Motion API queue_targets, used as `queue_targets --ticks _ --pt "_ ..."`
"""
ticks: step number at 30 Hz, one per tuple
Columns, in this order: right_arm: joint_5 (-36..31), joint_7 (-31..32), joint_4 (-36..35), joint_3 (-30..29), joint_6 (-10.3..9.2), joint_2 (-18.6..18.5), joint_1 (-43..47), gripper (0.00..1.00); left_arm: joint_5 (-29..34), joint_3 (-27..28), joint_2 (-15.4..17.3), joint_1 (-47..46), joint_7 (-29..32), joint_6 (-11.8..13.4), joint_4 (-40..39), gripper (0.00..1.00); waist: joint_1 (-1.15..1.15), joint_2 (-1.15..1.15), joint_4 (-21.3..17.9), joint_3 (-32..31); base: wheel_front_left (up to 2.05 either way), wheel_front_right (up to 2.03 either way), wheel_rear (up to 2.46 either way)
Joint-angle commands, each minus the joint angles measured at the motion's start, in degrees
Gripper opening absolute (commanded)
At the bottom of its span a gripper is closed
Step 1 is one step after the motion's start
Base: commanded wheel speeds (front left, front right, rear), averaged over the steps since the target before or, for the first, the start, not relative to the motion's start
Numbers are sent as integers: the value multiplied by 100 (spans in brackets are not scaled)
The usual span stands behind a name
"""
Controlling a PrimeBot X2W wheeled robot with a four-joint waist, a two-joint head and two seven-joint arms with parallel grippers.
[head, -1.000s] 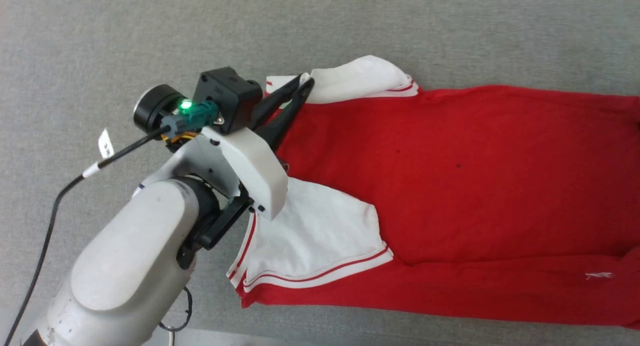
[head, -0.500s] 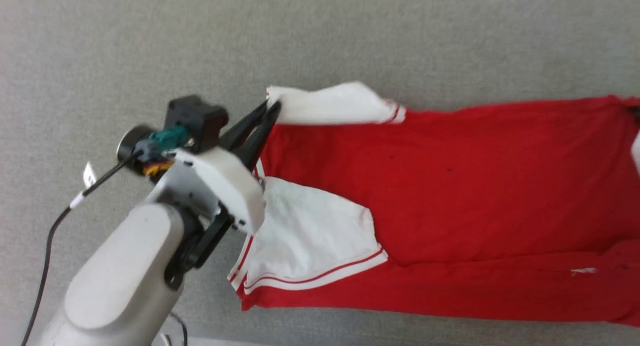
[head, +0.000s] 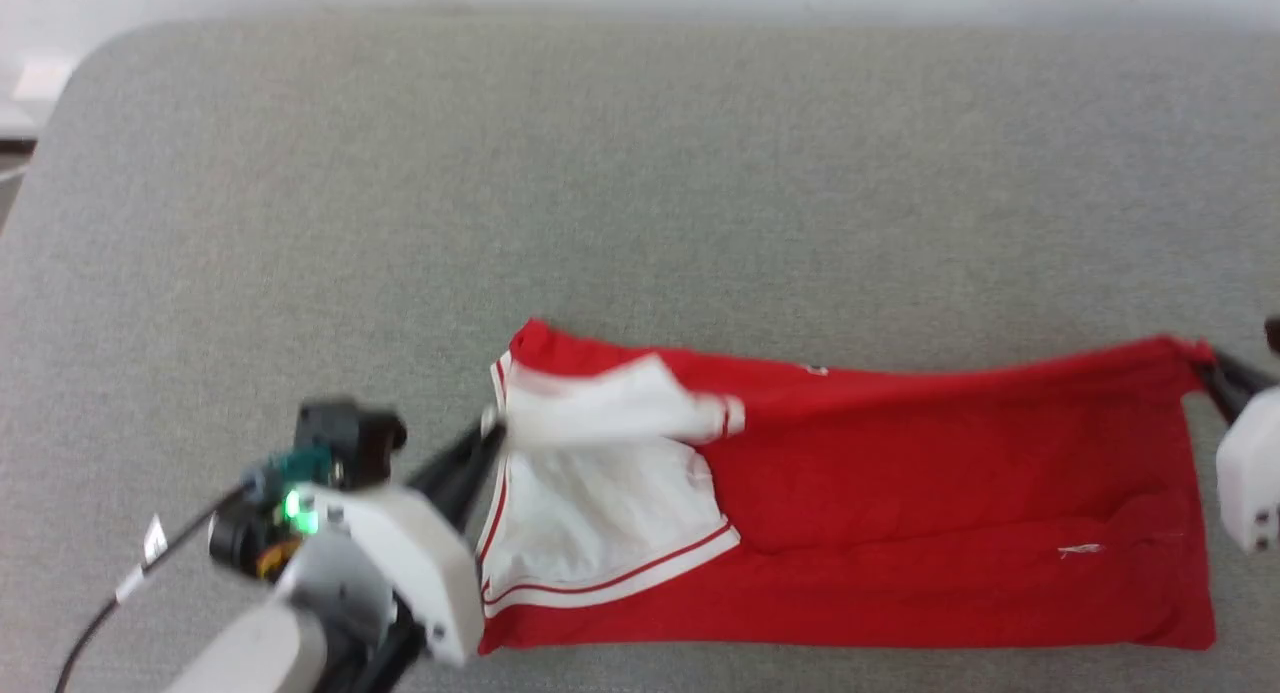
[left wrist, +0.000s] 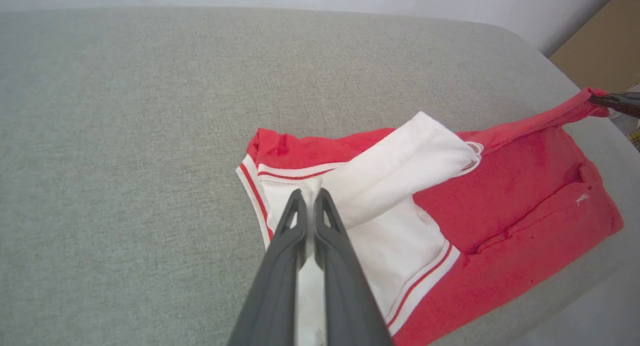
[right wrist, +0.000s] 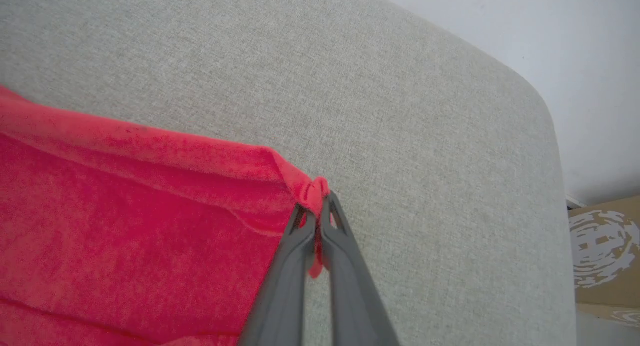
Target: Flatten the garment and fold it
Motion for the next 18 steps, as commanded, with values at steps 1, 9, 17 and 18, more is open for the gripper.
queue_targets --ticks 1,9,17,18 --pt "-61 -24 -61 -107 -12 62 166 0 -57 15 55 161 33 58 -30 0 1 0 -91 -173 0 0 0" --pt "-327 403 -639 -620 -12 345 1346 0 -223 -220 260 842 273 61 280 0 1 0 -99 -212 0 0 0" --pt "-370 937 -864 -511 -12 254 1730 0 -259 -402 40 669 144 -249 1096 0 1 0 -133 -127 0 0 0" --pt "-387 947 -862 -483 -12 242 1726 0 -263 -425 11 638 131 -293 1178 0 1 0 -138 -118 0 0 0"
